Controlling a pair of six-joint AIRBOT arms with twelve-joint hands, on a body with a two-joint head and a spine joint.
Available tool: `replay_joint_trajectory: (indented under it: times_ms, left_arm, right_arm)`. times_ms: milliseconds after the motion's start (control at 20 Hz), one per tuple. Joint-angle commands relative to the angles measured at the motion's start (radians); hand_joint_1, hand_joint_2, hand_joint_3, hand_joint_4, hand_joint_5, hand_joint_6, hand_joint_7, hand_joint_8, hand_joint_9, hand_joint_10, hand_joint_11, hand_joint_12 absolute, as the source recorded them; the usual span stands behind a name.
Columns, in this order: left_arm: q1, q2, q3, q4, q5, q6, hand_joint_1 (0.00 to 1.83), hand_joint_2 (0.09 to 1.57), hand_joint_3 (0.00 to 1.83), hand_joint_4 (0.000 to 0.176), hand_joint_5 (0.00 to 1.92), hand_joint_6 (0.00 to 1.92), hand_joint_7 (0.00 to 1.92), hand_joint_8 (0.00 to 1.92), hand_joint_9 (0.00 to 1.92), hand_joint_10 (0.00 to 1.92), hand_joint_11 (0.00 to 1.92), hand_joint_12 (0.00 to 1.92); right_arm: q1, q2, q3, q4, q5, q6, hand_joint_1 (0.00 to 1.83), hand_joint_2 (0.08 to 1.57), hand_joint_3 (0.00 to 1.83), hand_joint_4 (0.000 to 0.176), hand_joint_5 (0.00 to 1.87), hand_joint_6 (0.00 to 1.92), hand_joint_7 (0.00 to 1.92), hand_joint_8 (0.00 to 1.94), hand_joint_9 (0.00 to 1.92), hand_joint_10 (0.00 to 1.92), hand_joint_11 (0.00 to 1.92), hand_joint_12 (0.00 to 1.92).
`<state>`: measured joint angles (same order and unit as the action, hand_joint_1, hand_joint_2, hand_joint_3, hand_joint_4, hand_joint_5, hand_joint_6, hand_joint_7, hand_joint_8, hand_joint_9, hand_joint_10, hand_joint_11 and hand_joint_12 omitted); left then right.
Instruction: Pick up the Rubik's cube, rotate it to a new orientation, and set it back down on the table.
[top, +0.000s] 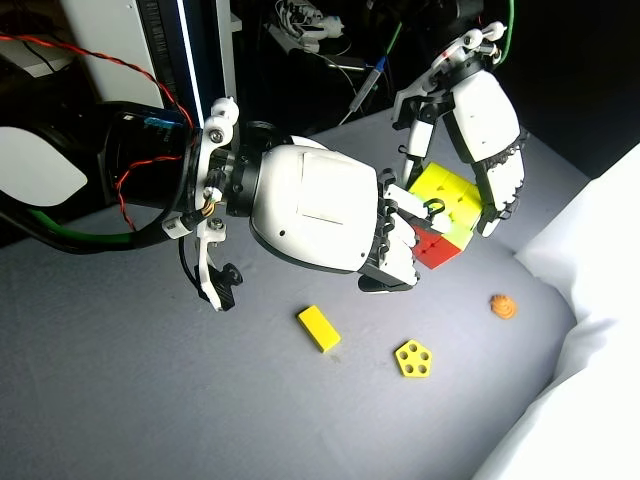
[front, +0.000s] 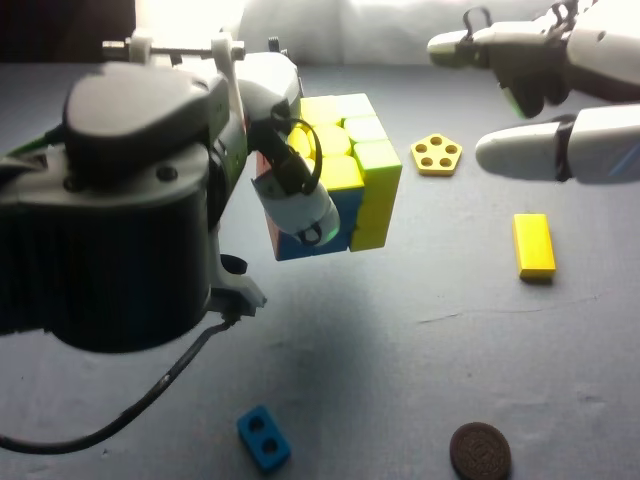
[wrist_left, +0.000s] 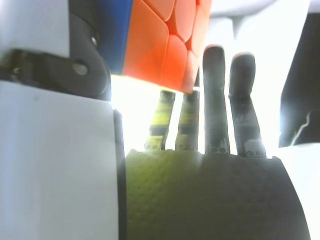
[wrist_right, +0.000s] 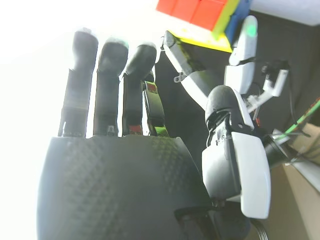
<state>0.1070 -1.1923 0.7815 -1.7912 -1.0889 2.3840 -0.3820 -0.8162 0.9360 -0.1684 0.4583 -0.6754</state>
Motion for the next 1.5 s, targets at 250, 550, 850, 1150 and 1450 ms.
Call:
replay_joint_trajectory:
  times_ms: [250,550,850,1150,1450]
  left_arm:
    - [0.124,0.018,-0.016,0.248,0.014,-0.224,1.01,1.42,0.00,0.029,0.47,1.75,0.47,1.78,0.25,1.70,0.16,1.85]
    - [0.187,0.018,-0.015,0.308,0.018,-0.304,1.04,1.34,0.00,0.000,0.58,1.59,0.32,1.62,0.29,1.67,0.21,1.82]
    - [0.233,0.018,-0.013,0.354,0.024,-0.358,1.04,1.38,0.00,0.000,0.40,1.74,0.48,1.71,0.28,1.70,0.23,1.86]
    - [0.274,0.018,-0.007,0.393,0.036,-0.410,1.06,1.30,0.00,0.000,0.51,1.53,0.22,1.56,0.22,1.67,0.14,1.86]
    - [0.306,0.018,-0.008,0.419,0.037,-0.446,1.18,1.19,0.00,0.000,0.39,1.31,0.39,1.38,0.39,1.37,0.30,1.60]
  right_arm:
    - [-0.008,0.003,-0.029,0.016,0.096,-0.031,0.12,1.24,0.00,0.000,0.17,0.00,0.50,1.79,0.54,1.92,0.46,1.92]
    - [-0.020,0.005,-0.038,0.014,0.111,-0.048,0.15,1.23,0.00,0.000,0.23,0.02,0.54,1.66,0.54,1.92,0.48,1.92]
    - [-0.021,0.005,-0.038,0.012,0.115,-0.048,0.19,1.21,0.00,0.000,0.23,0.01,0.54,1.70,0.52,1.92,0.39,1.92]
    - [-0.021,0.005,-0.038,0.011,0.115,-0.048,0.23,1.19,0.00,0.000,0.28,0.02,0.51,1.65,0.51,1.92,0.41,1.92]
    - [-0.024,0.005,-0.040,0.009,0.115,-0.048,0.23,1.19,0.00,0.000,0.26,0.01,0.49,1.60,0.51,1.92,0.46,1.92]
